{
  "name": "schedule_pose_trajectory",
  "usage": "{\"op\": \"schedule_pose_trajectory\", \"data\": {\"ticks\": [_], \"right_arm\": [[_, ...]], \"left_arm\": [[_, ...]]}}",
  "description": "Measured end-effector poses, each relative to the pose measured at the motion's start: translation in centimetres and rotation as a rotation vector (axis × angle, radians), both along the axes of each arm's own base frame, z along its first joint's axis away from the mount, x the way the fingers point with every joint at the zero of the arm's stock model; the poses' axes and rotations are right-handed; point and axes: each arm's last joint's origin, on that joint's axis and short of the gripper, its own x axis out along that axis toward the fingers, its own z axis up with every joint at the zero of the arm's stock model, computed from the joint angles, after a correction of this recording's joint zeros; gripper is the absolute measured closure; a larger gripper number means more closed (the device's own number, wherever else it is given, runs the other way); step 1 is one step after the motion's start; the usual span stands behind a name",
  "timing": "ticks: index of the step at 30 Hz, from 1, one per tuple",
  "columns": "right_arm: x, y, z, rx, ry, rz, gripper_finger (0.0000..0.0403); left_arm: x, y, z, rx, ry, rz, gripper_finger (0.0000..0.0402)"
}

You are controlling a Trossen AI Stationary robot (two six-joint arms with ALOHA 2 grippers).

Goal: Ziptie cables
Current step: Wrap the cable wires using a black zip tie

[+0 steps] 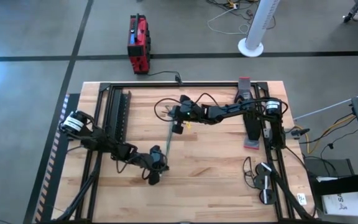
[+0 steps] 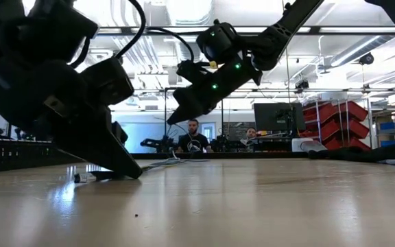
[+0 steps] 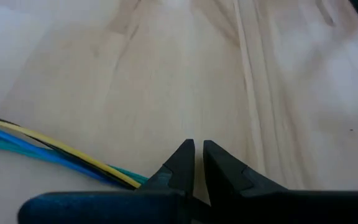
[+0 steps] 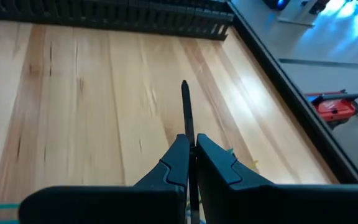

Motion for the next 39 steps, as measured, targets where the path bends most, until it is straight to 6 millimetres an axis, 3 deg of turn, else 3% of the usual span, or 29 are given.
{"op": "schedule_pose_trajectory", "data": {"ticks": [16,26,29,32,35,39], "right_arm": [[-0.4,0.6,-0.1,0.046,0.058,-0.001,0.04],[-1.0,1.1,-1.1,0.123,0.031,0.033,0.04],[-1.1,1.1,-1.3,0.123,0.033,0.035,0.04],[-1.1,1.1,-1.3,0.121,0.031,0.036,0.04],[-1.0,1.1,-1.3,0.113,0.028,0.041,0.04],[-1.0,1.1,-1.3,0.111,0.029,0.043,0.04]], "left_arm": [[-0.3,-0.5,1.3,-0.042,-0.023,-0.072,0.0382],[-1.6,0.1,5.9,0.082,-0.241,-0.167,0.0381],[-2.8,0.9,7.1,0.162,-0.311,-0.173,0.0381],[-3.9,2.4,7.8,0.299,-0.361,-0.035,0.0381],[-4.3,4.2,7.8,0.389,-0.353,0.089,0.038],[-3.9,6.5,7.8,0.405,-0.344,0.099,0.0373]]}}
